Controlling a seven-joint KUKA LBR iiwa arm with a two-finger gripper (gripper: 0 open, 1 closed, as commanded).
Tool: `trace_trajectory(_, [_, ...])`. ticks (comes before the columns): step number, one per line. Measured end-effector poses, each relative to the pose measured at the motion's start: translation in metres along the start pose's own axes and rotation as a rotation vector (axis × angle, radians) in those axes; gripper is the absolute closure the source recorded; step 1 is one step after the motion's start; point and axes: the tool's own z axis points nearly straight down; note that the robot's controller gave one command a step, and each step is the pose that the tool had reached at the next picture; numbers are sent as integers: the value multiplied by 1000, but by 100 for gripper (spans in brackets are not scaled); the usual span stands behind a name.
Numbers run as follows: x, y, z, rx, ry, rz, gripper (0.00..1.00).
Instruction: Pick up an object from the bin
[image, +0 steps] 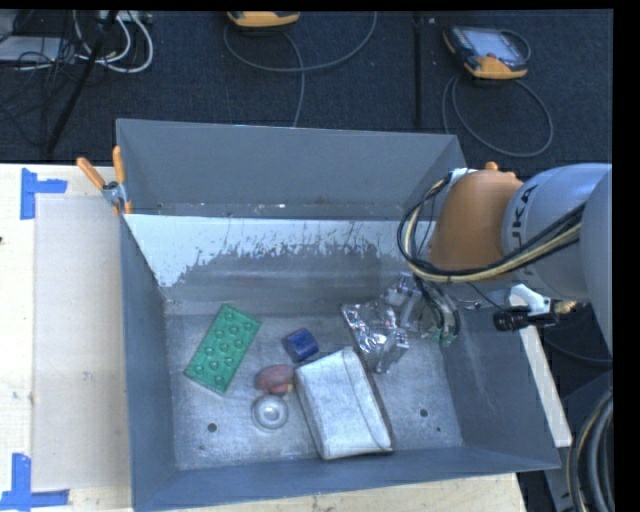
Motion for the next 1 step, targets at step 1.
trace_trajectory(1, [-1, 1, -2, 3, 4, -3, 0])
